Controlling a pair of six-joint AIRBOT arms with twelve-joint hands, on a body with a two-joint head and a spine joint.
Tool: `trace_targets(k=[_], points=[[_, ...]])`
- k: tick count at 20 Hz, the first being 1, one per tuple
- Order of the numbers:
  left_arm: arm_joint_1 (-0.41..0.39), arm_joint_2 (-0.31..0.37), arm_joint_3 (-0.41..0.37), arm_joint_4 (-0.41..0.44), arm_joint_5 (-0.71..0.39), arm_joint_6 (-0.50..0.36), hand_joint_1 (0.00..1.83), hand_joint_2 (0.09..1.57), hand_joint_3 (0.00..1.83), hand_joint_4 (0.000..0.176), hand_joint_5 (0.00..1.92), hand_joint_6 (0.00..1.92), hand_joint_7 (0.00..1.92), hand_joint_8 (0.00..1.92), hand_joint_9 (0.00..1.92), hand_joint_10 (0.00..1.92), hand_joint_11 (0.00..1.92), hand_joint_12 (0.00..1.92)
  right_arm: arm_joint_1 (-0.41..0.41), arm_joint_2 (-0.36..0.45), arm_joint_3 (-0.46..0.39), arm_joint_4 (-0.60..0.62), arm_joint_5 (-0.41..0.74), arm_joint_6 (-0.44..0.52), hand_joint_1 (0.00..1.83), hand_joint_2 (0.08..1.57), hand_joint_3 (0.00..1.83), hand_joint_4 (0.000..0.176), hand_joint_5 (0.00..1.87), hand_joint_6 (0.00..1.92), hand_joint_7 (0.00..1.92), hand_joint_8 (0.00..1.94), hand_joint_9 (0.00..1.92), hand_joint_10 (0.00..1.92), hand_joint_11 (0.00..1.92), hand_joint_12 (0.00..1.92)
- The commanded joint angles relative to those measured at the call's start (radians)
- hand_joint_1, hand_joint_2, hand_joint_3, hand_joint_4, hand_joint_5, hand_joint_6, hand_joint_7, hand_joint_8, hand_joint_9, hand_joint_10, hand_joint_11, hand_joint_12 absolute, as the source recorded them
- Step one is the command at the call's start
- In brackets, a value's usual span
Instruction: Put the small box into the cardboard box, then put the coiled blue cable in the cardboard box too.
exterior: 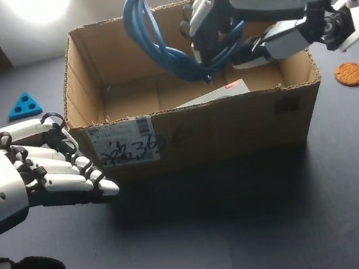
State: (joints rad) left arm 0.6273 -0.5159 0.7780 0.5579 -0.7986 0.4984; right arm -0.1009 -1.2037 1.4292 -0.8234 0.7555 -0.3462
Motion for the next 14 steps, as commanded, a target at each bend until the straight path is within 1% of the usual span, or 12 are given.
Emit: trace_targets(k=[1, 2, 3, 4, 5, 6, 8, 10, 11, 12, 13, 14], points=[[-0.015, 0.002, 0.000, -0.036, -0.094, 0.000, 0.70, 1.18, 0.00, 0.000, 0.53, 0.01, 0.56, 0.01, 0.53, 0.01, 0.05, 0.90, 0.020, 0.004, 0.016, 0.075, 0.082, -0.006, 1.50, 1.06, 0.00, 0.000, 1.09, 0.74, 1.03, 0.70, 1.01, 0.94, 0.90, 1.44], [-0.015, 0.002, 0.000, -0.036, -0.094, 0.000, 0.69, 1.18, 0.00, 0.000, 0.52, 0.00, 0.55, 0.00, 0.52, 0.00, 0.03, 0.89, 0.018, -0.009, 0.034, 0.081, 0.081, -0.006, 1.50, 1.06, 0.00, 0.000, 1.08, 0.77, 1.04, 0.68, 1.02, 0.92, 0.90, 1.43], [-0.015, 0.002, 0.000, -0.036, -0.094, 0.000, 0.70, 1.18, 0.00, 0.000, 0.52, 0.00, 0.55, 0.00, 0.52, 0.00, 0.03, 0.90, 0.016, -0.018, 0.047, 0.089, 0.081, -0.006, 1.49, 1.06, 0.00, 0.000, 1.07, 0.79, 1.03, 0.70, 1.01, 0.93, 0.90, 1.44], [-0.015, 0.002, 0.000, -0.036, -0.094, 0.000, 0.70, 1.19, 0.00, 0.000, 0.52, 0.00, 0.55, 0.00, 0.51, 0.00, 0.01, 0.92, 0.014, -0.025, 0.057, 0.091, 0.081, -0.006, 1.49, 1.06, 0.00, 0.000, 1.08, 0.76, 1.04, 0.69, 1.01, 0.93, 0.90, 1.44], [-0.015, 0.002, 0.000, -0.036, -0.094, 0.000, 0.71, 1.17, 0.00, 0.000, 0.55, 0.00, 0.59, 0.01, 0.55, 0.01, 0.07, 0.90, 0.010, -0.028, 0.060, 0.091, 0.081, -0.006, 1.50, 1.06, 0.00, 0.000, 1.08, 0.75, 1.08, 0.64, 1.03, 0.91, 0.91, 1.44], [-0.015, 0.002, 0.000, -0.035, -0.094, 0.000, 0.71, 1.17, 0.00, 0.000, 0.55, 0.00, 0.59, 0.01, 0.55, 0.01, 0.07, 0.90, 0.007, -0.030, 0.060, 0.091, 0.081, -0.006, 1.50, 1.06, 0.00, 0.000, 1.08, 0.75, 1.08, 0.64, 1.03, 0.91, 0.91, 1.44], [-0.015, 0.002, 0.000, -0.034, -0.094, 0.000, 0.67, 1.19, 0.01, 0.000, 0.52, 0.00, 0.56, 0.00, 0.53, 0.00, 0.03, 0.89, 0.004, -0.031, 0.060, 0.091, 0.081, -0.007, 1.50, 1.05, 0.00, 0.000, 1.08, 0.72, 1.11, 0.57, 1.07, 0.86, 0.92, 1.41], [-0.016, 0.002, -0.001, -0.034, -0.094, 0.000, 0.70, 1.18, 0.00, 0.000, 0.54, 0.01, 0.58, 0.01, 0.54, 0.00, 0.04, 0.89, 0.005, -0.031, 0.061, 0.091, 0.081, -0.007, 1.49, 1.07, 0.00, 0.000, 1.06, 0.79, 1.06, 0.64, 1.00, 0.96, 0.89, 1.46], [-0.016, 0.002, -0.001, -0.034, -0.094, 0.000, 0.70, 1.18, 0.00, 0.000, 0.53, 0.01, 0.56, 0.00, 0.52, 0.00, 0.03, 0.89, 0.005, -0.031, 0.061, 0.091, 0.082, -0.007, 1.49, 1.09, 0.00, 0.000, 0.99, 0.90, 1.01, 0.74, 0.95, 1.03, 0.83, 1.52], [-0.017, 0.002, -0.001, -0.034, -0.094, 0.000, 0.68, 1.19, 0.00, 0.000, 0.52, 0.00, 0.55, 0.00, 0.50, 0.00, 0.01, 0.88, 0.006, -0.031, 0.061, 0.091, 0.086, -0.007, 1.49, 1.10, 0.00, 0.000, 0.95, 0.95, 0.99, 0.75, 0.93, 1.07, 0.84, 1.57], [-0.019, 0.001, -0.001, -0.034, -0.094, 0.000, 0.69, 1.19, 0.00, 0.000, 0.51, 0.00, 0.54, 0.00, 0.50, 0.00, 0.01, 0.89, 0.007, -0.031, 0.061, 0.091, 0.087, -0.007, 1.40, 1.11, 0.00, 0.000, 0.92, 1.02, 1.01, 0.80, 0.93, 1.18, 0.73, 1.30], [-0.020, 0.001, -0.001, -0.034, -0.094, 0.000, 0.70, 1.19, 0.00, 0.000, 0.51, 0.00, 0.54, 0.00, 0.50, 0.00, 0.01, 0.89, 0.007, -0.031, 0.061, 0.091, 0.087, -0.007, 1.38, 1.12, 0.00, 0.000, 0.92, 1.06, 0.98, 0.86, 0.88, 1.27, 0.61, 1.26]])
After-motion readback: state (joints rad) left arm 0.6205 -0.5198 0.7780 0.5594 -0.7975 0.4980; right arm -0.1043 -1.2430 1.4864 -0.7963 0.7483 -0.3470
